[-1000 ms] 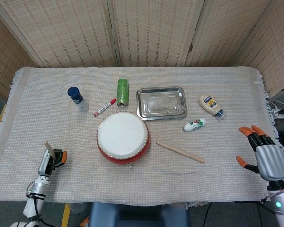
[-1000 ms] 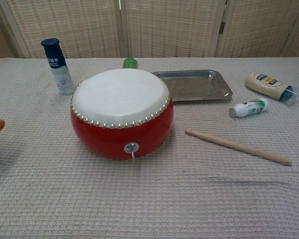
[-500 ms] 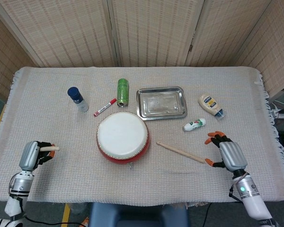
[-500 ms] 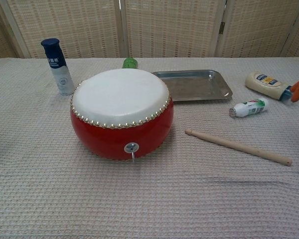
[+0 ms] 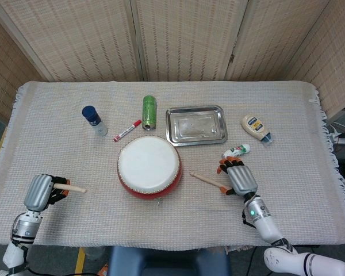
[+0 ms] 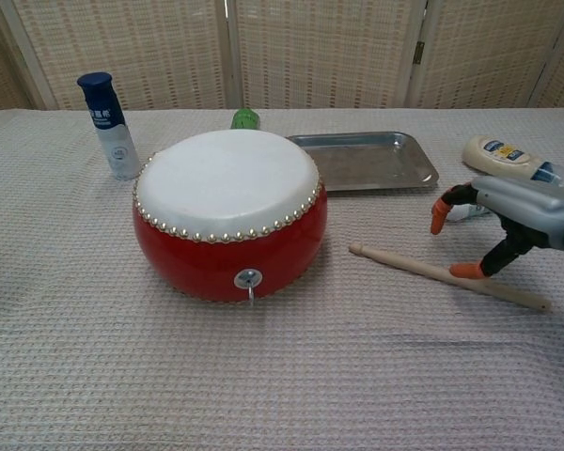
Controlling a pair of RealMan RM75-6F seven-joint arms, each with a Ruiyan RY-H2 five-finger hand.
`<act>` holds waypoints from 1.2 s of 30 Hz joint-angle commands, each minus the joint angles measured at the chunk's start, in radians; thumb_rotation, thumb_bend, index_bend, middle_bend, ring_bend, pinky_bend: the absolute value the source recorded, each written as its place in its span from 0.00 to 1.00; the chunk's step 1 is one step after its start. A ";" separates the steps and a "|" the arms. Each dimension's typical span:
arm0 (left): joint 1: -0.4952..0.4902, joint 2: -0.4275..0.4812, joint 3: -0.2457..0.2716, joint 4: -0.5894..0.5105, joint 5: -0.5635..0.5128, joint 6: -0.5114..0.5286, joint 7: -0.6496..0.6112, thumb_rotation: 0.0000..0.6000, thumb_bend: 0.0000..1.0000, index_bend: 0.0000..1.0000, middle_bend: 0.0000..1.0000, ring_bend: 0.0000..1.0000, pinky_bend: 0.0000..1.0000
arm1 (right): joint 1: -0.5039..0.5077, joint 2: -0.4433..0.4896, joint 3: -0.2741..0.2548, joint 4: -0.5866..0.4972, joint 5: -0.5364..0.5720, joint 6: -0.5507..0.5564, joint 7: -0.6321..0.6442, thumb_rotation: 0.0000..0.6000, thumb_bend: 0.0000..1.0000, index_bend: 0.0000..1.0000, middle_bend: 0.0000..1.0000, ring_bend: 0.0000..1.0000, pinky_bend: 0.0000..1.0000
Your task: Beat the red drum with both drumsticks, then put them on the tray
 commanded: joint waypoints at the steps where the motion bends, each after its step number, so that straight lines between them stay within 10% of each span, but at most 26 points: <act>1: -0.001 0.004 0.003 -0.004 -0.001 -0.004 0.004 1.00 0.68 1.00 1.00 1.00 1.00 | 0.040 -0.053 -0.002 0.055 0.008 -0.028 -0.041 1.00 0.19 0.41 0.20 0.00 0.14; 25: -0.012 0.032 0.026 -0.019 -0.012 -0.043 0.001 1.00 0.65 1.00 1.00 1.00 1.00 | 0.106 -0.157 -0.025 0.176 0.005 -0.051 -0.061 1.00 0.32 0.50 0.20 0.00 0.14; 36: -0.007 0.039 0.027 -0.023 -0.017 -0.035 -0.007 1.00 0.64 1.00 1.00 1.00 1.00 | 0.055 -0.058 0.002 0.059 -0.058 0.001 0.197 1.00 0.42 0.66 0.20 0.04 0.16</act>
